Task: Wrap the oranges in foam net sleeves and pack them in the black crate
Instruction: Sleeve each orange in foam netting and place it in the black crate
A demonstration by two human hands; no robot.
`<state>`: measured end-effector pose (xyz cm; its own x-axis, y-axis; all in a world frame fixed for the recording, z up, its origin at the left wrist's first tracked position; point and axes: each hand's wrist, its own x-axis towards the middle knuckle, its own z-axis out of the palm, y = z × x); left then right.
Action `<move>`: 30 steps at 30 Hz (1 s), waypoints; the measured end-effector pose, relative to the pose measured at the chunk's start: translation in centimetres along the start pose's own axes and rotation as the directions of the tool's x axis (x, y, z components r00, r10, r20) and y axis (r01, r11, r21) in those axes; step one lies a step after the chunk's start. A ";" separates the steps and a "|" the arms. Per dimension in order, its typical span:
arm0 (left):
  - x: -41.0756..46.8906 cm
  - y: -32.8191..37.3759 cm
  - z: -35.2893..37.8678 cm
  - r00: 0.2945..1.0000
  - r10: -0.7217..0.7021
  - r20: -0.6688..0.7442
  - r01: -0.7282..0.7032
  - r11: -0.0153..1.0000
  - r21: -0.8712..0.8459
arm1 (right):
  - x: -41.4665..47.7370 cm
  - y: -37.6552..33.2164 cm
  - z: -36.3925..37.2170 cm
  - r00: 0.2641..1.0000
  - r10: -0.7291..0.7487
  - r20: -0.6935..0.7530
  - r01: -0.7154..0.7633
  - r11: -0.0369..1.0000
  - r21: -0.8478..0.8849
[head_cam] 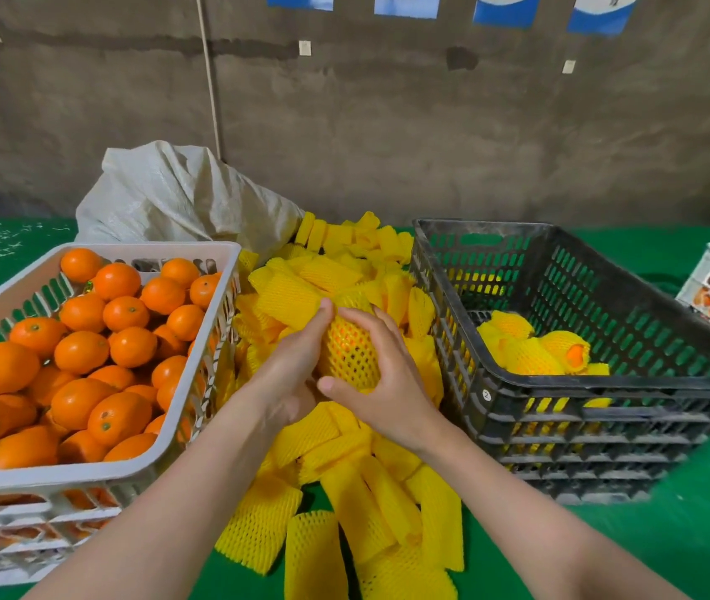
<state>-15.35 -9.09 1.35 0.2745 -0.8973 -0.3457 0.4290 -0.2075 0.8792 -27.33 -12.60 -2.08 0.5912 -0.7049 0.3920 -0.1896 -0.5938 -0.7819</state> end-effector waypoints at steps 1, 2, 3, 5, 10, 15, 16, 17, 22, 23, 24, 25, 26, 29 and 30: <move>-0.2 0.2 0.6 0.999 0.006 0.036 -0.008 0.999 0.048 | 0.0 0.1 -0.5 0.999 0.002 -0.039 -0.002 1.000 0.004; -0.3 0.3 1.2 0.997 0.023 0.067 -0.030 0.994 0.104 | -0.1 0.2 -1.0 0.996 0.001 -0.087 0.001 1.000 0.020; -0.4 0.3 1.9 0.994 0.044 0.097 -0.060 0.985 0.165 | -0.1 0.3 -1.6 0.991 0.000 -0.134 0.005 0.999 0.038; -0.4 0.4 3.6 0.984 0.087 0.156 -0.129 0.952 0.280 | -0.2 0.7 -2.9 0.975 0.001 -0.220 0.011 0.999 0.051; 0.2 0.5 8.5 0.928 0.235 0.290 -0.348 0.828 0.439 | -0.2 1.9 -7.4 0.932 0.037 -0.359 -0.002 0.995 0.096; 2.9 -1.0 12.3 0.817 0.519 0.253 -0.573 0.684 0.451 | 0.3 3.6 -13.8 0.882 0.084 -0.463 -0.024 0.991 0.135; 3.8 -1.4 12.9 0.793 0.545 0.273 -0.598 0.609 0.522 | 0.4 4.1 -15.1 0.864 0.074 -0.497 -0.031 0.995 0.094; 4.6 -1.8 13.5 0.765 0.559 0.319 -0.622 0.515 0.590 | 0.6 4.6 -16.3 0.849 0.082 -0.523 -0.053 0.996 0.071; 8.2 -3.4 17.4 0.720 0.439 0.538 -0.629 0.086 0.772 | 2.9 8.3 -21.1 0.851 0.229 -0.472 -0.279 0.960 -0.037; 8.8 -3.9 17.9 0.745 0.384 0.546 -0.596 0.016 0.803 | 3.8 9.3 -21.8 0.863 0.245 -0.441 -0.325 0.939 -0.113; 9.2 -4.3 18.2 0.770 0.336 0.542 -0.557 -0.057 0.828 | 4.7 10.4 -22.5 0.875 0.265 -0.406 -0.368 0.908 -0.200; 9.6 -4.6 18.2 0.786 0.308 0.537 -0.529 -0.114 0.841 | 5.8 11.6 -23.0 0.887 0.291 -0.359 -0.405 0.864 -0.300; 10.0 -4.8 18.1 0.791 0.291 0.538 -0.518 -0.149 0.842 | 6.9 12.8 -23.4 0.898 0.322 -0.298 -0.426 0.803 -0.416; 10.5 -5.1 17.9 0.797 0.242 0.553 -0.516 -0.202 0.832 | 9.9 16.1 -23.4 0.893 0.444 -0.067 -0.336 0.561 -0.757; 10.6 -5.1 18.0 0.802 0.235 0.550 -0.505 -0.225 0.833 | 10.7 16.9 -23.1 0.876 0.482 0.003 -0.264 0.486 -0.833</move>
<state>-30.08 -24.52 -0.87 -0.1520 -0.9822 0.1101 -0.9522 0.1754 0.2503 -42.35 -39.19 0.10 0.4291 -0.9026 -0.0350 -0.9015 -0.4254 -0.0794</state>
